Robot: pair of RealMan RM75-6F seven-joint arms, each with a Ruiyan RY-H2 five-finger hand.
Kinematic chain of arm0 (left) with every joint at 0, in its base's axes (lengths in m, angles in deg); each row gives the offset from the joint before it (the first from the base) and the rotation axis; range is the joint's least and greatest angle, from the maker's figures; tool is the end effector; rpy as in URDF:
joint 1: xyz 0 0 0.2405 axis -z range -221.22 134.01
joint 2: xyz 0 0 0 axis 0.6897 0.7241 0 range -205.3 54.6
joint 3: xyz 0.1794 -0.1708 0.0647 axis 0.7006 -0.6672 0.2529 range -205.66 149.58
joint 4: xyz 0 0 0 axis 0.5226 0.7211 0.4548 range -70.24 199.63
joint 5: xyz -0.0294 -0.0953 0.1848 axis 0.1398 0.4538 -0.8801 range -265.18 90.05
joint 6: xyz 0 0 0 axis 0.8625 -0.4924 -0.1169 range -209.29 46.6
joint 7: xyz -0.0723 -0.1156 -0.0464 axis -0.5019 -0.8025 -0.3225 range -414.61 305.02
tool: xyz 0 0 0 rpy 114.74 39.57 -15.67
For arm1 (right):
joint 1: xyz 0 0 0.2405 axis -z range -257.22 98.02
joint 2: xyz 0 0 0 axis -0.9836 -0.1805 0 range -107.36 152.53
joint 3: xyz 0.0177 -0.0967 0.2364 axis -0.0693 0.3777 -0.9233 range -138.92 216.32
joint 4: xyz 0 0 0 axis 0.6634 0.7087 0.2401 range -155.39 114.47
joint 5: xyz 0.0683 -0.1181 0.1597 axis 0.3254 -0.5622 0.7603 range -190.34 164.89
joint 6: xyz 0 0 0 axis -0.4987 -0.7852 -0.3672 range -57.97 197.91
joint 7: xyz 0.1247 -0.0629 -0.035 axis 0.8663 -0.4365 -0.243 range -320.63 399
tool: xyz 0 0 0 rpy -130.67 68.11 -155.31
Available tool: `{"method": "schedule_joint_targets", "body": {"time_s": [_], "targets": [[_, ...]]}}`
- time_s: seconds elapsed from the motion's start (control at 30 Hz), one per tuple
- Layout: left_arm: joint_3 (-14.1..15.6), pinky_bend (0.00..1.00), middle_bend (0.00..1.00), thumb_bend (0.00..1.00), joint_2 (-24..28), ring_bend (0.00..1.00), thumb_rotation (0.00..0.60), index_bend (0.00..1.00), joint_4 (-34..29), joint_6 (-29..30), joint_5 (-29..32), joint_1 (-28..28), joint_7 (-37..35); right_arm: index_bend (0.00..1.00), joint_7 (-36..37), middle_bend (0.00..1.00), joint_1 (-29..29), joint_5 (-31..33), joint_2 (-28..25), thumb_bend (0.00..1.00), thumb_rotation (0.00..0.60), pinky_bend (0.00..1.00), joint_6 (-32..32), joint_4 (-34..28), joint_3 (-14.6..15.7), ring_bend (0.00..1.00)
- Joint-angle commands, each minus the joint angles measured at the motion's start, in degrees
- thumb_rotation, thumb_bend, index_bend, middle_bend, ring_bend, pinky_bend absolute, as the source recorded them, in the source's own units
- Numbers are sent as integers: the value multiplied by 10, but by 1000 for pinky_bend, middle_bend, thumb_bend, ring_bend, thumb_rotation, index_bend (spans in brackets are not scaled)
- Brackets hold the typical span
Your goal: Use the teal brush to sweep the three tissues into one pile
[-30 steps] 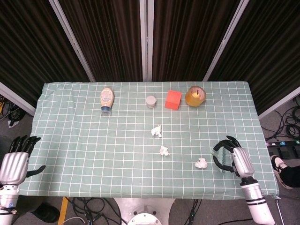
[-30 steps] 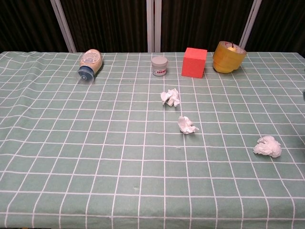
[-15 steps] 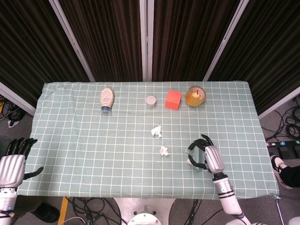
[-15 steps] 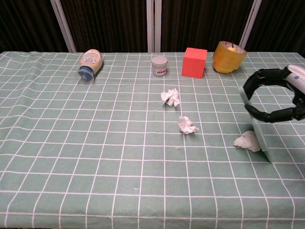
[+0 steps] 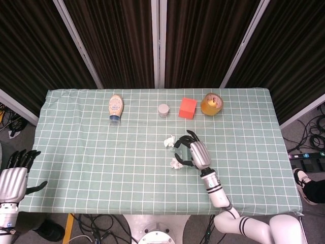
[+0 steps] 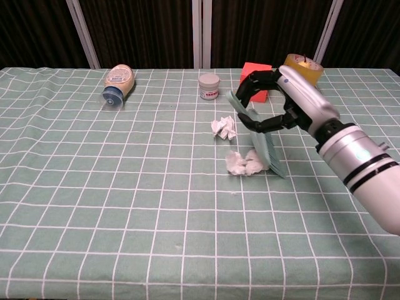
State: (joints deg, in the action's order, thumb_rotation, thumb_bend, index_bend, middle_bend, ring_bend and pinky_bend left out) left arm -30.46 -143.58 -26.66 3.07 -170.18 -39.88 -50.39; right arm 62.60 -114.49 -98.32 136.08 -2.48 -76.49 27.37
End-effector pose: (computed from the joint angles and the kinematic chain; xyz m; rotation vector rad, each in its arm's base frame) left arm -0.3203 0.1727 0.1377 -1.3459 -0.9405 -0.8321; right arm -0.1492 -0.3167 -0.0806 1.5035 -1.2884 1.5924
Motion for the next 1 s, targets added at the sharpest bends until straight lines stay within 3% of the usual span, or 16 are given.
{"method": "schedule_joint_targets", "body": {"time_s": [0.03,0.2,0.3,0.53,0.67,0.83,1.0], "targets": [[-1,70,137,22,-2,74,600,156,1,-3,2,1,-1,704,25,611,-28,-14,26,467,600,96,7,41,-14,286],[-3,70,137,22,-2,74,600,156,4,-6,6,3,-1,704,49,612,-41,-36,5,467,600,96,0,35,-5,286],[-3,70,137,21,-2,74,600,156,5,-6,7,2,-1,704,57,612,-48,-41,-44,473,600,96,8,-4,-8,286],[-1,70,137,22,-1,74,600,156,-1,-8,6,4,6,704,45,611,-68,-7,-150,484,600,95,55,-121,-49,286],[-2,70,137,21,3,74,600,156,-7,-6,5,4,12,704,63,608,-90,-16,-196,536,600,96,99,-156,-43,286],[-2,70,137,22,8,74,600,156,-15,0,4,2,18,704,193,607,-175,-46,-242,557,600,96,237,-122,-22,285],[0,70,137,22,10,74,600,156,-21,0,9,-1,24,704,265,612,-246,-90,-213,590,600,90,292,-19,11,286]]}}
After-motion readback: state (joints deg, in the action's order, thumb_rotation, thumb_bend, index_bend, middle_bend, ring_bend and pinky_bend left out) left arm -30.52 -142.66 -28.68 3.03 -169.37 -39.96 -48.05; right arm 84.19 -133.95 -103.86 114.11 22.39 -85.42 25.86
